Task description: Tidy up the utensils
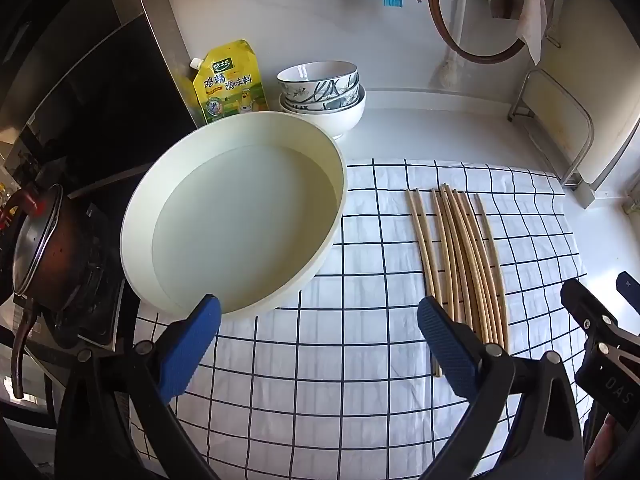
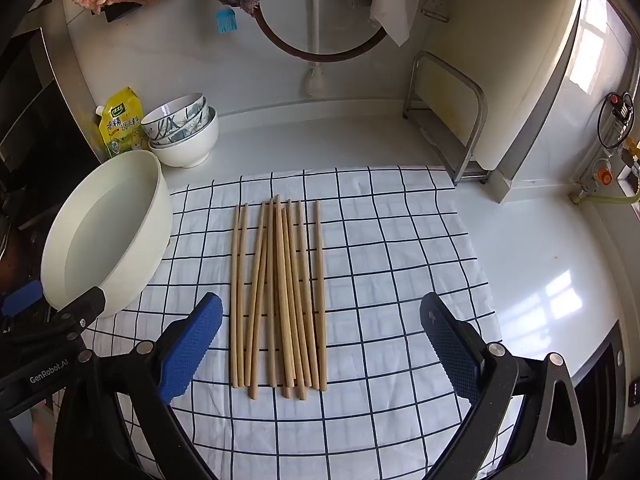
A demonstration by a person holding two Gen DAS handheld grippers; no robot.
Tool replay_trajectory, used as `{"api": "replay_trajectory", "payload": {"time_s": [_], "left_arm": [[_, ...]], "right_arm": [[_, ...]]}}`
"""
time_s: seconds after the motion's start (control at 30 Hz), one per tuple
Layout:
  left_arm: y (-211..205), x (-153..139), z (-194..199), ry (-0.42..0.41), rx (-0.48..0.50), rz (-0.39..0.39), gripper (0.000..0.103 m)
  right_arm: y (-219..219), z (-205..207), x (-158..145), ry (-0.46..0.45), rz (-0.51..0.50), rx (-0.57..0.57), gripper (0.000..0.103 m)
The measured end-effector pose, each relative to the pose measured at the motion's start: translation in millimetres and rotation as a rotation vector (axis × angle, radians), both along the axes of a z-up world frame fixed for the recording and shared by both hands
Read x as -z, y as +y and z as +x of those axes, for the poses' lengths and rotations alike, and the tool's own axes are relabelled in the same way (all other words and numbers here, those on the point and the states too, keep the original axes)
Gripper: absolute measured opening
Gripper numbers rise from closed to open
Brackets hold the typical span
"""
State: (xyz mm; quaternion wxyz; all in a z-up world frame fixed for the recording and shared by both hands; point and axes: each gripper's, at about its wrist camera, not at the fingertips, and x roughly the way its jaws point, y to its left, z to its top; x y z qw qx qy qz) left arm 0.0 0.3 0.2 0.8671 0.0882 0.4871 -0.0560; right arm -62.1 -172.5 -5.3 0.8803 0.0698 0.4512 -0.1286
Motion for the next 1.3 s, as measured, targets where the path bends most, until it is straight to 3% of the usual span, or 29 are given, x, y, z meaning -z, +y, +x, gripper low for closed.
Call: {"api": "replay_trajectory", "payload": {"time_s": [1.3], "left_arm": [[3.4,-8.2,-2.9,-0.015,-0.001,-0.009,0.097]], "right_arm": [[-1.8,-7.8,-1.8,-0.007,0.002,0.01,0.095]]}}
